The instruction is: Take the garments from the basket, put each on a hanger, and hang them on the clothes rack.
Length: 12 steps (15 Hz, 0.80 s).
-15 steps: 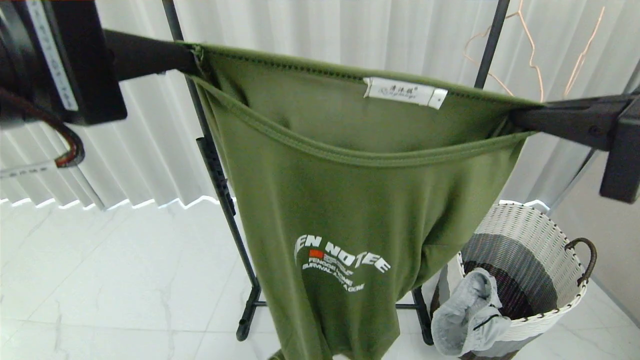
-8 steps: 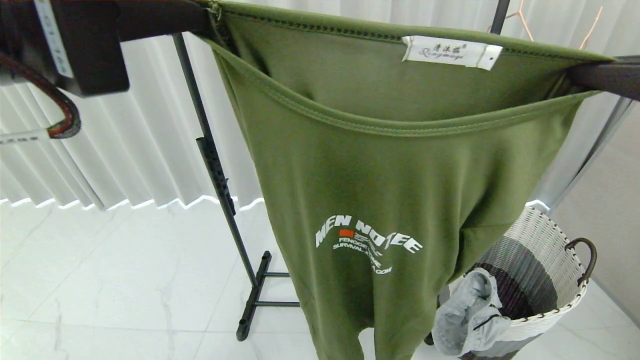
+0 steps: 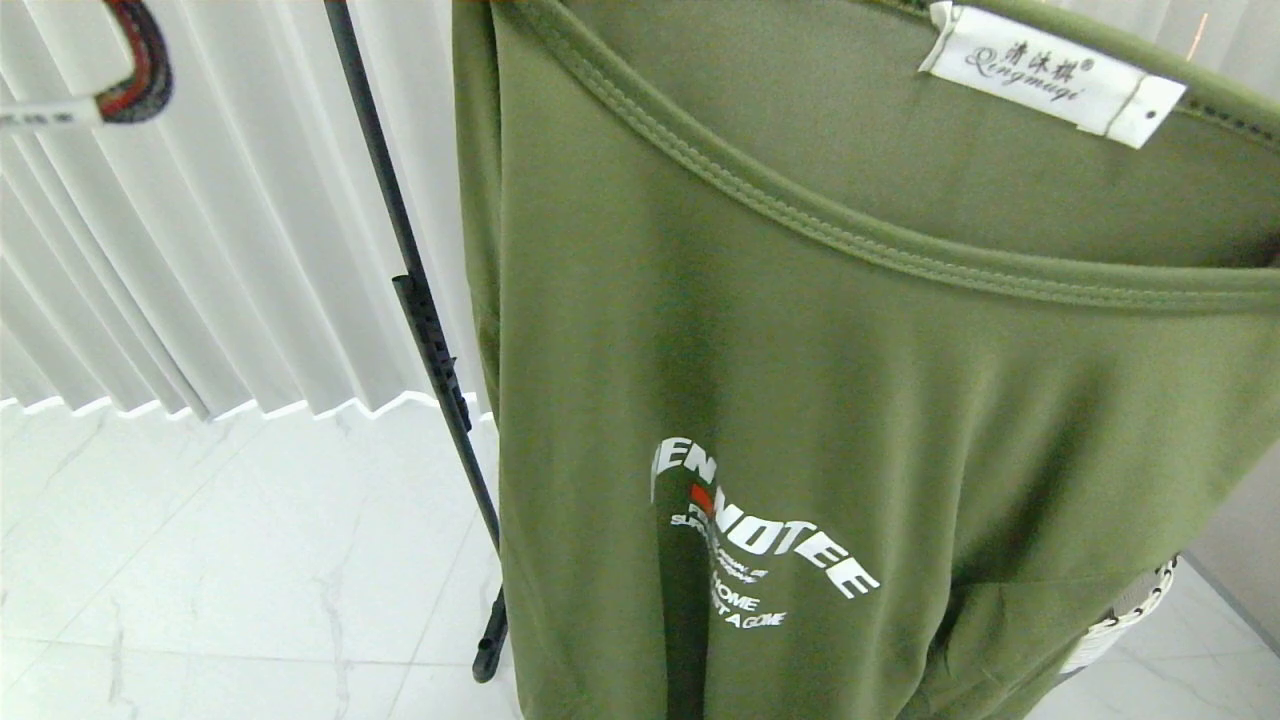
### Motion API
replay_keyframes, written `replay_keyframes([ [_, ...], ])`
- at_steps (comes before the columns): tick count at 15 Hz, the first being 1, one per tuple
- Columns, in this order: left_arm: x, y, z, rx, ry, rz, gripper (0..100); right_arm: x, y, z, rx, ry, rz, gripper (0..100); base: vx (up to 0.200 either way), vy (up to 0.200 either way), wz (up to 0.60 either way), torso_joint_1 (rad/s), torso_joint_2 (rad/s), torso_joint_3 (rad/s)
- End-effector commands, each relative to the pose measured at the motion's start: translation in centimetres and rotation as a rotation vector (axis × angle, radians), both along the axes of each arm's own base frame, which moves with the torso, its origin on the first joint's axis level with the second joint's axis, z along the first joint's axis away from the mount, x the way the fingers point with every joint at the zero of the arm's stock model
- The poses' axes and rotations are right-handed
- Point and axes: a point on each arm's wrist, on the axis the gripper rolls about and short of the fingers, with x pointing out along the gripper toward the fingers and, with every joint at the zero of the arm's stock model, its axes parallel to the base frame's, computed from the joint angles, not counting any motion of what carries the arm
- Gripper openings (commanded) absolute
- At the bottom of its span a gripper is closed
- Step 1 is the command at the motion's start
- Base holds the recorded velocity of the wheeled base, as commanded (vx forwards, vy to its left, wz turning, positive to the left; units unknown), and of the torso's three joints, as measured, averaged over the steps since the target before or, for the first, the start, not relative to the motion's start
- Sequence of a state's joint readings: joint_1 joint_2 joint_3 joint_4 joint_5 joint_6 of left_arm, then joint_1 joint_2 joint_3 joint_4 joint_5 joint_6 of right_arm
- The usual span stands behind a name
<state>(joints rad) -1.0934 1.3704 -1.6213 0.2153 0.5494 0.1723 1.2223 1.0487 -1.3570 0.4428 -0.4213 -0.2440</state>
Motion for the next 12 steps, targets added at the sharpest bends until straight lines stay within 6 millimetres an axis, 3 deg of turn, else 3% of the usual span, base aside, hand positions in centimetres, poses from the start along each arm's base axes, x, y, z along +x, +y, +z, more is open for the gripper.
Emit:
replay_keyframes([
  [1, 0.7, -1.4, 0.0, 0.007, 0.002, 0.000, 0, -1.1, 0.1, -0.2, 0.000, 0.009, 0.114, 0, 0.000, 0.000, 0.00, 0.000, 0.00, 0.000],
  [7, 0.8, -1.2, -0.1, 0.016, 0.008, 0.018, 0, -1.4, 1.1, -0.8, -0.019, 0.039, 0.165, 0, 0.000, 0.000, 0.00, 0.000, 0.00, 0.000],
  [9, 0.1, 0.1, -0.2, 0.066, 0.034, 0.019, 0, -0.7, 1.5, -0.8, -0.024, 0.040, 0.093, 0, 0.000, 0.000, 0.00, 0.000, 0.00, 0.000],
  [12, -1.8, 3.7, -0.7, 0.164, 0.089, 0.017, 0, 1.2, 3.4, -0.1, 0.041, 0.014, -0.007, 0, 0.000, 0.000, 0.00, 0.000, 0.00, 0.000],
])
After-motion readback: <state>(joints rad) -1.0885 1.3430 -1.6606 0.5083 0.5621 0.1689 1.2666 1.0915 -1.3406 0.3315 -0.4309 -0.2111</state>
